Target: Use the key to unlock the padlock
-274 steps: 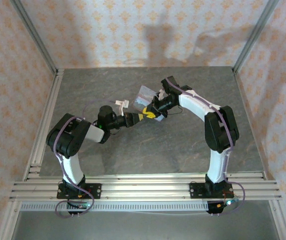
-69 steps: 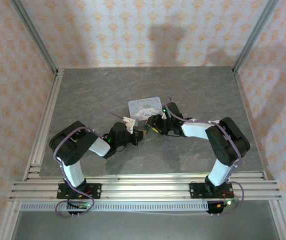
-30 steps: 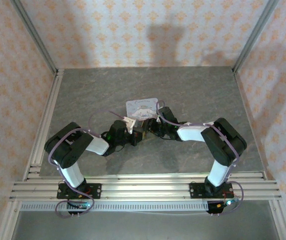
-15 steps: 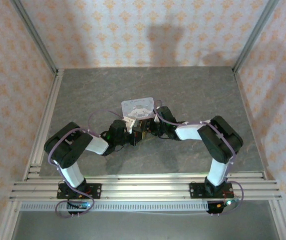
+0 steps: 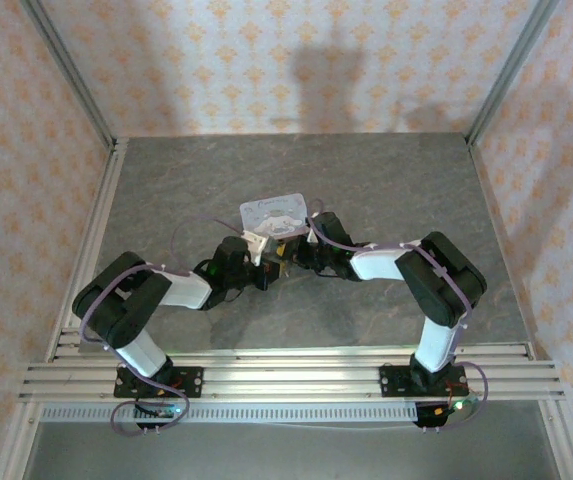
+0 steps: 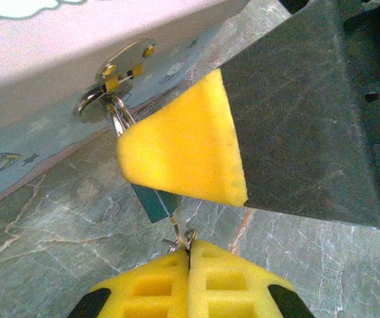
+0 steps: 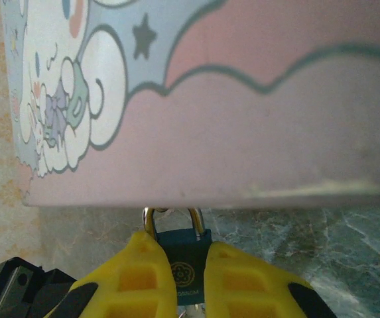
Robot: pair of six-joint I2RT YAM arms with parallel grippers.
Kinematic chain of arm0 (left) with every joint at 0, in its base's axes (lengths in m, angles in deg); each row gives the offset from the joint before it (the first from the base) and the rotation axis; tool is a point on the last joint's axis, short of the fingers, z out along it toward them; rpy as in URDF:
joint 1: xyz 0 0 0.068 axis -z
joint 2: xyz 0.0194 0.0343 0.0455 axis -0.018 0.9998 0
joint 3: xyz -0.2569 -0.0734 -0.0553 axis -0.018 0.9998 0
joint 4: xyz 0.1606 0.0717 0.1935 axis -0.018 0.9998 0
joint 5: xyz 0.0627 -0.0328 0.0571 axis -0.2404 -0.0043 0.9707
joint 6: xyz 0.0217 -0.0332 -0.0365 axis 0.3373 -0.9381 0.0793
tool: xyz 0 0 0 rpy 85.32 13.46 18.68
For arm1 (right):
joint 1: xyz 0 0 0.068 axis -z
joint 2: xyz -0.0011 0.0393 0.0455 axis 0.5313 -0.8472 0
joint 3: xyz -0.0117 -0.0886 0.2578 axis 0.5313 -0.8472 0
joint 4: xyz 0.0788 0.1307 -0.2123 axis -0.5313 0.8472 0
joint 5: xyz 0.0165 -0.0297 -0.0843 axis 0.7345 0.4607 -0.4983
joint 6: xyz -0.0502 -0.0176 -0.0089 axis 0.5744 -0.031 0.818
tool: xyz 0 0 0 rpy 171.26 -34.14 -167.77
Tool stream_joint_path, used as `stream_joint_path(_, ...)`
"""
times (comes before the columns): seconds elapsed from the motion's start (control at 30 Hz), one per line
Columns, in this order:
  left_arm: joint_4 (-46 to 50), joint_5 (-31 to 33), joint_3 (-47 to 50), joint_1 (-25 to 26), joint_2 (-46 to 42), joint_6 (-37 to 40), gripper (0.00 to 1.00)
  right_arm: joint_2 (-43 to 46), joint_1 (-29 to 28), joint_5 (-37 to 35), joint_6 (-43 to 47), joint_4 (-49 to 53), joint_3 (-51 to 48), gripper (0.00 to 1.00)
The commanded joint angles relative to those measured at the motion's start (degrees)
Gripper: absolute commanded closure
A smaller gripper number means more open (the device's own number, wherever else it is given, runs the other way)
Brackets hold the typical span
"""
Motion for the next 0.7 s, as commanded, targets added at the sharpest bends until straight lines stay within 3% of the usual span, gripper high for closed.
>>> stream_joint_path(0.0,-0.79,0.34,0.61,-0.85,-2.00,-1.47,0.89,-0.20,-0.34,-0.90,-2.09,-3.29,-0.26,1.00)
stream_joint_path(0.1,-2.84,0.59,2.16,-1.90,-2.97,-5.53,0.68,-0.10,-0.34,-2.06,-4.24,-5.68,-1.45,1.00)
stream_joint_path(0.2,-2.91,1.89,3.79,-2.87,-5.09,-9.91,0.60,-0.07,-0.35,-3.57,-7.08,-8.07,-2.63,1.00)
stream_joint_path(0.4,-6.12,0.93,6.44,-3.71,-8.00,-18.62,0.59,-0.18,-0.34,-6.51,-14.18,-12.42,-4.40,1.00)
stream_joint_path(0.67,-14.70,0.49,7.79,-3.58,-4.89,-24.50,0.59,-0.25,-0.45,-8.33,-21.61,-15.26,-5.52,1.00)
